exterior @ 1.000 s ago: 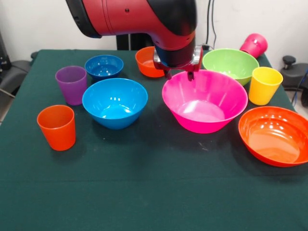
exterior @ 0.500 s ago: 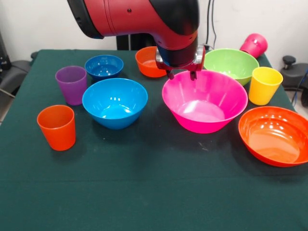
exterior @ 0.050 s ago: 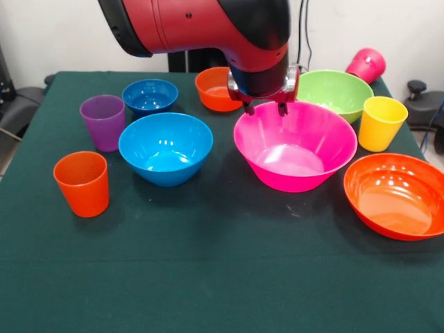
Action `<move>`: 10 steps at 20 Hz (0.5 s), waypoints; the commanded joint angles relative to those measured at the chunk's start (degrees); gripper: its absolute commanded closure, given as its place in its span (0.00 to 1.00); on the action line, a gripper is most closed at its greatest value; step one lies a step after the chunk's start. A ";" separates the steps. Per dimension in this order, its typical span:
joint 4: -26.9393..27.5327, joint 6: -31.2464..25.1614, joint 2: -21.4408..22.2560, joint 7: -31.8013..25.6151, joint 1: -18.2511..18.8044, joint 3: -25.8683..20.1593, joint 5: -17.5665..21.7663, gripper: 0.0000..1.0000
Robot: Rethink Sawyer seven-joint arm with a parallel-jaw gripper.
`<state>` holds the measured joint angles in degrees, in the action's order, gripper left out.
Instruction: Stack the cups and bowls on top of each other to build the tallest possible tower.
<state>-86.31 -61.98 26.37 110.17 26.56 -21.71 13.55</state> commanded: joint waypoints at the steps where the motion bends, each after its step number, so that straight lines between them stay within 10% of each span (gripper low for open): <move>1: 3.94 -3.67 -0.17 -10.97 0.64 -3.24 4.03 0.00; 10: 4.35 -4.71 0.07 -11.00 0.85 -3.55 3.63 0.00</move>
<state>-86.30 -62.29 26.37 110.17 26.59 -21.98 13.56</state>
